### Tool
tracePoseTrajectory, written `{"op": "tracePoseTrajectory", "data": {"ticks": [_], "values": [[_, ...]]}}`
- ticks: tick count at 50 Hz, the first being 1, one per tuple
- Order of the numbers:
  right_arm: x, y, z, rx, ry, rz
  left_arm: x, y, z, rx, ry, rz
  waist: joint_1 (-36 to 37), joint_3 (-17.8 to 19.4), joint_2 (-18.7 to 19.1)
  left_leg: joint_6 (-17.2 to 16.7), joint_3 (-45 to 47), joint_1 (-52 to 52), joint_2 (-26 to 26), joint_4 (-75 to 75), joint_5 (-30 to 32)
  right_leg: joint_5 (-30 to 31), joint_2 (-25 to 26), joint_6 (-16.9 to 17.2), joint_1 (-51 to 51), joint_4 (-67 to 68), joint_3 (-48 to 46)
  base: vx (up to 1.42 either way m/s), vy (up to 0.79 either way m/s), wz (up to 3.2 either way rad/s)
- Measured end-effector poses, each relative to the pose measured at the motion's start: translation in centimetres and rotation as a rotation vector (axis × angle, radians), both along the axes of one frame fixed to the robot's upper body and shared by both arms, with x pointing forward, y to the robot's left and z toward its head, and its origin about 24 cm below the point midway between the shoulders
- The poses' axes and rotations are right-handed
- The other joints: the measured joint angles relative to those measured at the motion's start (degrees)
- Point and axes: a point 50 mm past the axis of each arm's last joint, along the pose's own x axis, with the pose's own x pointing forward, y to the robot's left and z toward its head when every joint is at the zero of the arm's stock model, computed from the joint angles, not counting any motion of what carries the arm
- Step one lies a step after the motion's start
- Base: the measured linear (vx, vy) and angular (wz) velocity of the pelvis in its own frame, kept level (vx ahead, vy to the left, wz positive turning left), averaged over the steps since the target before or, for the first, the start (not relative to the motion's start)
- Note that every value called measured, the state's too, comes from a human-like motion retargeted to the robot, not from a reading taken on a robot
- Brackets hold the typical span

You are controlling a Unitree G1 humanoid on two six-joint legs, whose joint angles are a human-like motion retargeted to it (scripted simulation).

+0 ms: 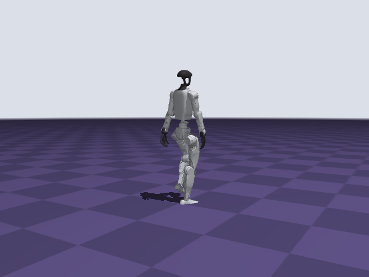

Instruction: In place motions

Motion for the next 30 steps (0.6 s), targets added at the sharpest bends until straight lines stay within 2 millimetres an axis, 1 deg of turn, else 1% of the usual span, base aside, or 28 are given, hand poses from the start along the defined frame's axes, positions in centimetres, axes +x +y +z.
{"op": "tracePoseTrajectory", "data": {"ticks": [3, 5, 7, 10, 15, 17, 18, 20, 22, 23, 24, 25, 27, 30], "values": [[1.6, 0.5, 0.5, 0.007, -0.038, 0.052, -0.9, -0.6, 0.3, -0.032, 0.027, -0.019, 0.15, 0.01, 0.10, -0.73, -0.62, -0.52, -0.24, 1.30, 0.24, 0.07, -0.09, -0.09, 0.16, -0.08, 0.27, 0.00, 0.01, -0.06], [2.2, 0.7, 0.7, 0.007, -0.054, 0.073, -1.2, -0.6, 0.4, -0.030, 0.034, -0.048, 0.03, -0.21, 0.33, -0.67, -0.56, 0.36, 0.03, 0.37, 0.14, 0.01, -0.12, 0.06, 0.12, -0.08, 0.19, 0.00, 0.00, 0.00], [2.4, 0.8, 0.8, 0.008, -0.060, 0.078, -1.2, -0.4, 0.4, -0.027, 0.032, -0.077, -0.42, -0.78, 0.59, -0.20, -0.41, 2.25, 0.03, -2.52, 0.01, -0.16, -0.12, 0.30, -0.02, -0.10, -0.21, 0.02, -0.03, 0.22], [2.3, 0.8, 0.8, 0.009, -0.060, 0.067, -0.8, 0.0, 0.2, -0.023, 0.018, -0.103, -1.28, -1.66, 1.15, -0.74, -1.54, 5.85, -1.67, -9.50, 0.78, -0.43, 0.07, 0.68, -0.26, -0.22, -0.94, 0.04, -0.05, 0.29], [0.9, 0.6, 0.3, 0.009, -0.022, 0.053, 0.1, 1.4, -0.1, 0.057, -0.015, -0.101, -1.77, -3.69, 2.72, -3.64, -3.44, 16.97, -6.32, -33.89, 3.04, -0.97, 1.74, 1.13, -0.93, -0.17, -0.71, 0.11, -0.09, -0.01], [0.3, 0.5, 0.1, 0.005, 0.002, 0.057, 0.5, 1.8, -0.3, 0.102, -0.022, -0.085, -1.73, -4.35, 3.56, -5.61, -2.29, 21.58, -7.60, -42.96, -3.43, -1.20, 2.90, 1.29, -1.24, 0.09, -0.16, 0.15, -0.11, -0.26], [0.0, 0.5, 0.0, 0.003, 0.013, 0.061, 0.7, 2.1, -0.3, 0.127, -0.025, -0.076, -2.10, -4.73, 4.23, -6.17, 2.45, 24.02, -6.37, -47.07, -5.84, -1.34, 3.74, 1.36, -1.44, 0.19, -0.15, 0.19, -0.14, -0.13], [-0.7, 0.4, -0.2, -0.002, 0.036, 0.067, 0.9, 2.5, -0.4, 0.175, -0.023, -0.060, -2.90, -5.61, 5.32, -5.42, 6.24, 26.80, -6.71, -54.15, -6.90, -1.32, 5.13, 1.51, -1.49, -0.10, -0.07, 0.22, -0.17, -0.49], [-1.2, 0.5, -0.3, -0.007, 0.050, 0.078, 1.5, 2.9, -0.5, 0.216, -0.032, -0.040, 0.82, -6.02, 6.37, -3.19, 11.28, 28.76, -9.18, -60.92, -4.07, -0.56, 7.69, 1.11, -2.59, 0.17, 4.70, 0.12, -0.18, -1.66], [-1.3, 0.4, -0.4, -0.009, 0.050, 0.070, 2.2, 3.2, -0.6, 0.231, -0.045, -0.045, 1.80, -5.91, 5.74, -3.44, 12.28, 27.84, -8.93, -61.29, -2.61, -0.36, 7.29, 1.28, -2.89, 0.25, 5.88, 0.04, -0.17, 0.10], [-1.4, 0.1, -0.4, -0.008, 0.047, 0.053, 3.0, 3.6, -0.8, 0.246, -0.063, -0.058, -1.47, -5.77, 4.96, -4.68, 8.69, 27.16, -8.64, -60.56, -2.28, -0.65, 5.58, 1.82, -2.79, 0.11, 2.61, -0.01, -0.15, 2.51], [-1.4, -0.1, -0.4, -0.007, 0.041, 0.032, 3.8, 4.0, -0.9, 0.261, -0.084, -0.075, -6.87, -5.60, 4.11, -6.42, 2.82, 26.60, -8.33, -59.27, -2.51, -1.20, 3.21, 2.53, -2.48, -0.13, -2.90, 0.00, -0.14, 2.71], [-2.1, -0.5, -0.6, -0.002, 0.049, 0.014, 4.9, 4.6, -1.1, 0.280, -0.117, -0.089, -5.73, -4.83, 3.33, -5.06, 3.64, 26.60, -9.46, -59.61, -2.32, -0.78, 3.00, 2.62, -1.99, -0.35, -2.51, 0.13, -0.17, 0.67], [-3.6, -1.4, -0.8, -0.017, 0.081, -0.008, 6.5, 4.9, -1.3, 0.280, -0.159, -0.102, -4.51, -4.87, 2.28, -4.51, 4.21, 26.68, -9.94, -59.33, -3.02, -0.26, 2.35, 3.06, -1.69, -0.50, -2.19, 0.27, -0.15, -0.18]]}}
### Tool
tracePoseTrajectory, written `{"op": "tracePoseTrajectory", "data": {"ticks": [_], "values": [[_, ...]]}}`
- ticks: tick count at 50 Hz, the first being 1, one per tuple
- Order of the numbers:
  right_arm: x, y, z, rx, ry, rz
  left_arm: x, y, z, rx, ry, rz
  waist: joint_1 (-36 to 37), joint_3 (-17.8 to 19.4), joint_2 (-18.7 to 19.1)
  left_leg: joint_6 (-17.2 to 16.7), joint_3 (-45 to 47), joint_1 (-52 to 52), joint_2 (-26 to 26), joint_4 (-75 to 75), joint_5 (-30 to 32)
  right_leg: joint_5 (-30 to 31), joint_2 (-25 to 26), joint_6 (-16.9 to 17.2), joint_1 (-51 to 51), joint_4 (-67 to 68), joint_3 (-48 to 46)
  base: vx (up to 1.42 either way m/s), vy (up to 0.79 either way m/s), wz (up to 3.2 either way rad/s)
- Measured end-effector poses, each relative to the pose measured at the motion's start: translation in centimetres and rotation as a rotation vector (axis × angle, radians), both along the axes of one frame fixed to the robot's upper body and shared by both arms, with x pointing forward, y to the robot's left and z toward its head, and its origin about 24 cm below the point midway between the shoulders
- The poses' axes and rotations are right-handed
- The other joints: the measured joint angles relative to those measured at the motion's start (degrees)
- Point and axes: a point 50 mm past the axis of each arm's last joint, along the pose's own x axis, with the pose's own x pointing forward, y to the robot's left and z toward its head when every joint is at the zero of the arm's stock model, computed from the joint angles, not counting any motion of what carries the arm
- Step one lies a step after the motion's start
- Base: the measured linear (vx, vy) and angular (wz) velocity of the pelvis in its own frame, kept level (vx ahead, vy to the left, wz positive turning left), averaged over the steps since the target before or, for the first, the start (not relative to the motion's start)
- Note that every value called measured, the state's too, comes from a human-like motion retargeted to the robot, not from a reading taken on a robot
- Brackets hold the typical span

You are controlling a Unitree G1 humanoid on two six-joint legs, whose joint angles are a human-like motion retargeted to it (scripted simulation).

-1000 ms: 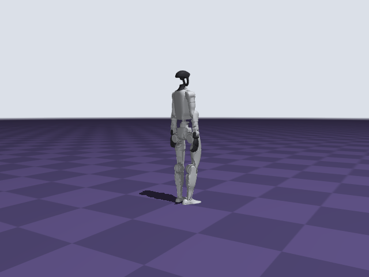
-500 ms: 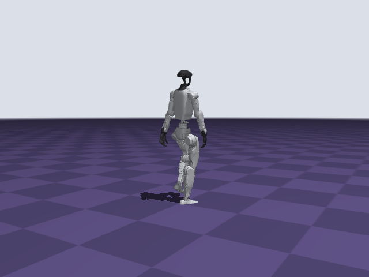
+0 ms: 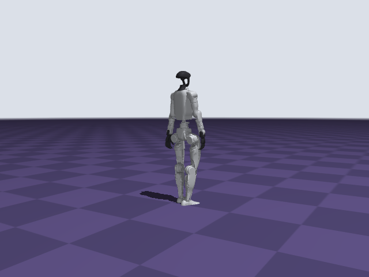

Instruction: In place motions

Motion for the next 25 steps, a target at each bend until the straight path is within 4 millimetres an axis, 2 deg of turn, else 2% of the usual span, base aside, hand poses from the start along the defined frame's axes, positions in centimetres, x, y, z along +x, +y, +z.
{"op": "tracePoseTrajectory", "data": {"ticks": [8, 10, 12, 15, 17, 20, 25], "values": [[-4.6, -2.3, -0.5, -0.056, 0.108, -0.066, 4.3, -0.9, -0.4, -0.051, -0.101, -0.014, -0.79, 0.38, 0.82, 1.27, 0.53, 1.30, 0.24, -1.07, -1.64, -1.02, -0.09, 2.47, -2.21, 7.60, 0.70, 0.31, -0.07, -0.19], [-5.7, -2.8, -0.6, -0.063, 0.124, -0.082, 5.6, -0.8, -0.4, -0.063, -0.134, -0.049, -1.23, 0.88, 1.31, 1.50, 0.47, 1.54, 0.78, -1.28, -1.78, 0.76, -0.09, 3.30, -4.07, 12.37, 0.12, 0.22, -0.08, -0.17], [-6.6, -3.3, -0.5, -0.075, 0.140, -0.094, 7.4, -0.7, -0.4, -0.074, -0.181, -0.073, -1.31, 1.50, 2.04, 1.67, 1.40, 1.71, 1.83, -1.49, -1.87, 5.45, -0.12, 4.42, -7.54, 19.77, -0.57, 0.18, -0.06, -0.36], [-7.8, -4.2, -0.4, -0.102, 0.167, -0.111, 11.1, -0.7, -0.1, -0.072, -0.291, -0.071, -1.21, 3.22, 3.11, 1.89, 3.00, 1.83, 3.75, -1.33, -2.12, 14.98, 0.33, 6.37, -14.19, 32.40, 0.57, 0.05, -0.03, -0.48], [-8.6, -4.7, -0.4, -0.118, 0.188, -0.121, 13.6, -0.5, 0.3, -0.058, -0.373, -0.056, -2.96, 4.30, 4.30, 2.08, 2.59, 1.77, 5.12, -1.29, -2.10, 14.86, 0.84, 6.08, -18.56, 40.52, -0.01, 0.00, 0.00, 0.00], [-10.4, -5.6, -0.1, -0.146, 0.246, -0.147, 18.4, 0.1, 1.6, -0.018, -0.533, -0.031, -5.60, 6.07, 5.46, 2.43, 2.42, 1.53, 6.85, -1.36, -1.84, 11.69, -0.20, 4.52, -26.03, 54.53, -2.79, -0.03, -0.02, 0.09], [-14.4, -6.9, 0.6, -0.194, 0.368, -0.211, 23.9, -0.1, 3.7, 0.013, -0.726, -0.021, -9.11, 5.95, 6.59, 2.63, -0.80, -0.45, 8.12, -1.45, -1.02, 10.90, 0.65, 6.74, -33.69, 63.17, -3.53, 0.01, -0.05, 0.42]]}}
